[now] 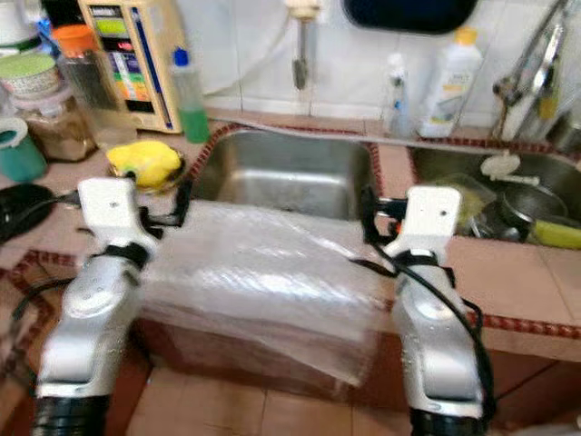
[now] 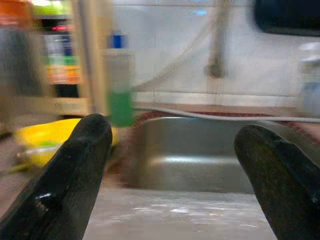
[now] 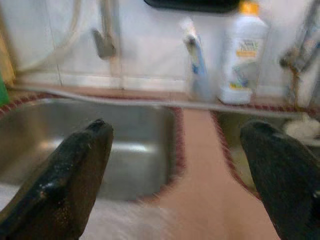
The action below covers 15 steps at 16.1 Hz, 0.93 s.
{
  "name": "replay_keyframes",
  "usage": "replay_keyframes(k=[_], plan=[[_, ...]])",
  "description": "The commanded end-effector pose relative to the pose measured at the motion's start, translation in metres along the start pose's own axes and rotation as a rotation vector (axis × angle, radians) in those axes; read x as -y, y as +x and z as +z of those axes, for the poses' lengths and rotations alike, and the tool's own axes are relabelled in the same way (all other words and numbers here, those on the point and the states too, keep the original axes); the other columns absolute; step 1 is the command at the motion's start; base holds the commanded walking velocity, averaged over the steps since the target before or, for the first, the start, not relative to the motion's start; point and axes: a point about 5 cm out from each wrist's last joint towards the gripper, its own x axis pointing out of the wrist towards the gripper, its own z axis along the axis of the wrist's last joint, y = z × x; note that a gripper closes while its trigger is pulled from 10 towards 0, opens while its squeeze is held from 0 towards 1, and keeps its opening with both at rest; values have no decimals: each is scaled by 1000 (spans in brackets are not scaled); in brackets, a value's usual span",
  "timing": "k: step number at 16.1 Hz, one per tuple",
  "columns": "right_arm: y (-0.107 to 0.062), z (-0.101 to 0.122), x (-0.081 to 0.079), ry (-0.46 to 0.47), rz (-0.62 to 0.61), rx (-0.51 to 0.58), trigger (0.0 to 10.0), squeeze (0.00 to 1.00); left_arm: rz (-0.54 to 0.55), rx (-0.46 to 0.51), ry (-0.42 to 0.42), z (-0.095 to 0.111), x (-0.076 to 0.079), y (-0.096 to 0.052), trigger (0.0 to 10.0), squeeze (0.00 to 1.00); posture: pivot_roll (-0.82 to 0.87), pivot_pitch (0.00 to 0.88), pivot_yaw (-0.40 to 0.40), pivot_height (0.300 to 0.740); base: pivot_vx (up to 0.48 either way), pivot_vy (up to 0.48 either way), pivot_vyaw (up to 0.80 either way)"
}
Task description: Kitchen organization
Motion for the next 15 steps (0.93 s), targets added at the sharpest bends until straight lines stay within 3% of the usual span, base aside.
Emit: replay_keyframes(k=[1, 9, 12, 15], plan=[[0, 12, -10, 48, 48, 41, 10000, 0, 35, 31, 32, 9, -8, 3, 10000, 0, 2, 0, 24, 740, 0, 0, 0], [-1, 21, -9, 62, 59, 64, 10000, 0, 107, 56, 100, 19, -32, 1, 10000, 0, 0, 0, 31, 740, 0, 0, 0], [2, 22, -12, 16, 47, 59, 10000, 0, 61, 67, 78, 20, -22, 2, 10000, 0, 0, 0, 29, 740, 0, 0, 0], [3, 21, -11, 52, 37, 62, 10000, 0, 49, 72, 63, 21, -19, 3, 10000, 0, -2, 0, 29, 740, 0, 0, 0]])
